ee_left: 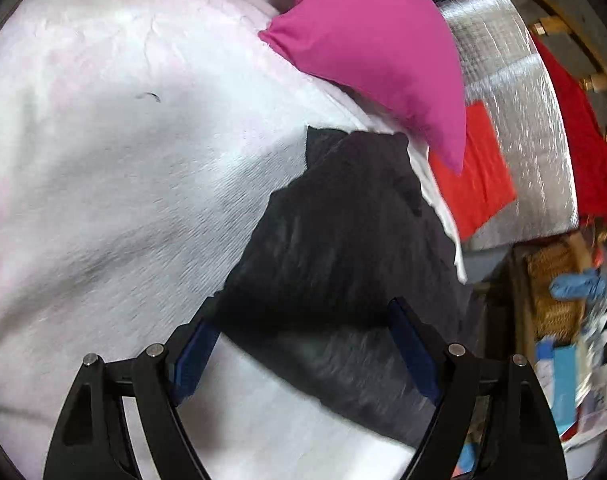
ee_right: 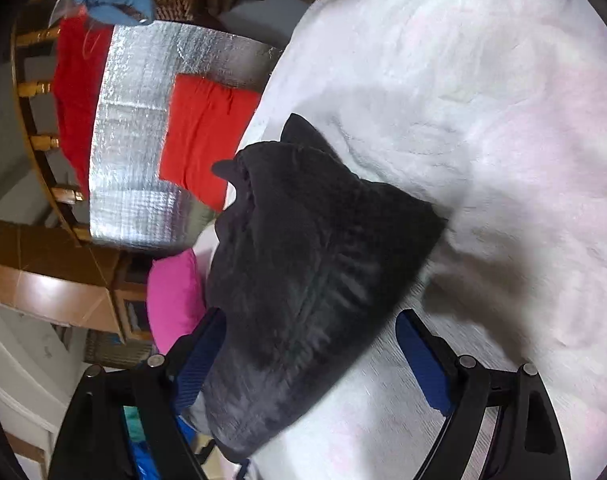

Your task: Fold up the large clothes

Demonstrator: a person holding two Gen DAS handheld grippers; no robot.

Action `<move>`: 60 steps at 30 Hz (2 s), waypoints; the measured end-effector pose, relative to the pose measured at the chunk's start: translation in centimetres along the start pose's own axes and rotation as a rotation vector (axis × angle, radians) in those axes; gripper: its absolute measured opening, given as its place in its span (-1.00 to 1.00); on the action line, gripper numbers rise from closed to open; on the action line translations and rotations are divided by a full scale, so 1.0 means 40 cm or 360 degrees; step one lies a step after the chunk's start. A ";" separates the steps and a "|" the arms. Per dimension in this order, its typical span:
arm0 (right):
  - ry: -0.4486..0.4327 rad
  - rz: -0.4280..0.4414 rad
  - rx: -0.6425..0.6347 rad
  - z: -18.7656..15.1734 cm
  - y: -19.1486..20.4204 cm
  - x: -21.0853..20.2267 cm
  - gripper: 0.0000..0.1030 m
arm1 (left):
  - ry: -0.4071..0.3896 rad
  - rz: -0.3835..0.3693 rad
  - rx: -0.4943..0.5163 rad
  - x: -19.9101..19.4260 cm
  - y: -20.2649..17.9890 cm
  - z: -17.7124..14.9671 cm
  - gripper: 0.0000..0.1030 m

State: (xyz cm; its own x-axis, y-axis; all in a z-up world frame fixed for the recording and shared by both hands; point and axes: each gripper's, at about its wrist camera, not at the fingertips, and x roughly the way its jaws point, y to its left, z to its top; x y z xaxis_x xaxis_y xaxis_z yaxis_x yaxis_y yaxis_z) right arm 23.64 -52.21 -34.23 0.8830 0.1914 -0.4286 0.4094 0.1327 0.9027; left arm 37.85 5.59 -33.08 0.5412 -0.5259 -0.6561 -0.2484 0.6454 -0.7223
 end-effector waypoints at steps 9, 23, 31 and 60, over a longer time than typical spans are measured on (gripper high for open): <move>-0.0107 -0.0074 -0.0140 0.037 0.048 0.098 0.13 | -0.0074 -0.0106 -0.0042 0.065 -0.016 0.052 0.31; -0.0153 -0.0125 -0.0475 -0.073 0.142 -0.055 -0.38 | -0.0227 0.0032 0.0387 -0.039 -0.122 0.050 -0.52; 0.0183 -0.0180 -0.0097 0.008 0.011 -0.093 0.18 | 0.0042 0.0143 0.0204 -0.033 -0.017 0.092 0.23; 0.0504 -0.0119 -0.0439 0.107 0.041 0.128 0.41 | 0.0234 -0.0090 0.0420 0.143 -0.088 0.150 0.38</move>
State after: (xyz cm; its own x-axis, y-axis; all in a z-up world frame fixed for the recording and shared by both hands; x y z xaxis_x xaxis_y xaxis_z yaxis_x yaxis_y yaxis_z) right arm 29.82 -55.19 -34.78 0.7213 0.4551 -0.5222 0.3548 0.4048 0.8428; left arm 46.67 3.64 -32.99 0.4214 -0.6273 -0.6550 0.0066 0.7243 -0.6894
